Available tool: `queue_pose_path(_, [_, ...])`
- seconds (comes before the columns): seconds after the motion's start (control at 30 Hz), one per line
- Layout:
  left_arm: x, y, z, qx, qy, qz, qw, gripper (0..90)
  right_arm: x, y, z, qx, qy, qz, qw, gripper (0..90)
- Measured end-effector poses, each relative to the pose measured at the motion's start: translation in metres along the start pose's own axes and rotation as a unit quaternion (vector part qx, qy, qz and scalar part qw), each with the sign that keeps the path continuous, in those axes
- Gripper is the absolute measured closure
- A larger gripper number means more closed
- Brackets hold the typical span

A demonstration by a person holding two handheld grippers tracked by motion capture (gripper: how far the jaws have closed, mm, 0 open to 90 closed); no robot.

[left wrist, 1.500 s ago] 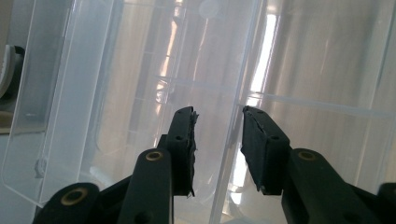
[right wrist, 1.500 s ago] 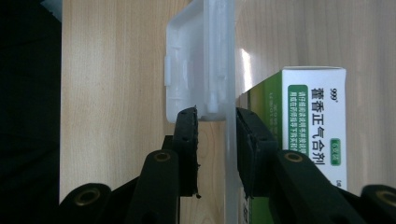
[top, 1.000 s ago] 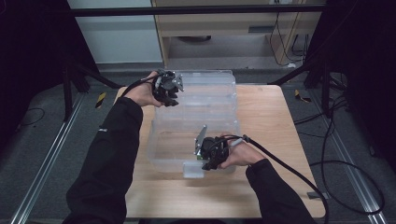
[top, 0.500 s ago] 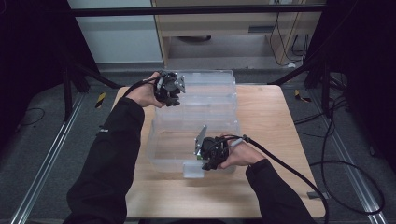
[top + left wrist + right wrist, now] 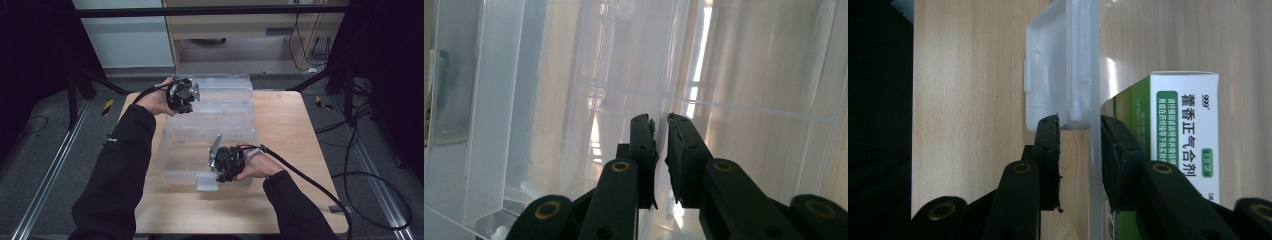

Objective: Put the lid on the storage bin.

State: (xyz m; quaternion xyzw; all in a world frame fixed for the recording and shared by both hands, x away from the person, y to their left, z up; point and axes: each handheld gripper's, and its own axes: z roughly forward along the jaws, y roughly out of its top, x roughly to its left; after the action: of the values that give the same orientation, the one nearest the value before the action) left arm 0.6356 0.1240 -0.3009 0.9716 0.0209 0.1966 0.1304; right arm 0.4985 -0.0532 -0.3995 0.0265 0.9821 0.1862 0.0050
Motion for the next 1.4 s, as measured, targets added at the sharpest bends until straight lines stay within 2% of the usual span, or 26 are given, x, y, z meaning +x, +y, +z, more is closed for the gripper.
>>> queue_pose_path(0.63, [-0.011,0.005,-0.003,0.018,0.028,0.025,0.9992,84.0,0.001,0.0,0.0,0.0,-0.002,0.0,1.0,71.3])
queue_pose_path(0.87, [-0.012,0.008,-0.005,0.021,0.024,0.028,0.9991,85.5,0.002,0.0,0.0,0.001,-0.008,-0.004,1.0,71.6])
queue_pose_path(0.93, [-0.013,0.007,-0.005,0.02,0.022,0.023,0.9993,85.7,0.002,0.0,0.0,0.001,-0.009,-0.005,0.9999,71.6])
queue_pose_path(1.0, [-0.012,0.008,-0.007,0.023,0.024,0.033,0.9989,85.9,0.002,0.0,0.0,0.002,-0.01,-0.004,0.9999,71.6])
queue_pose_path(1.23, [-0.016,0.009,-0.01,0.025,0.021,0.029,0.999,86.9,0.004,0.001,0.0,0.004,-0.013,-0.002,0.9999,71.7])
queue_pose_path(1.4, [-0.018,0.01,-0.013,0.025,0.021,0.037,0.9988,87.5,0.004,0.0,0.001,0.002,-0.016,-0.002,0.9999,71.6])
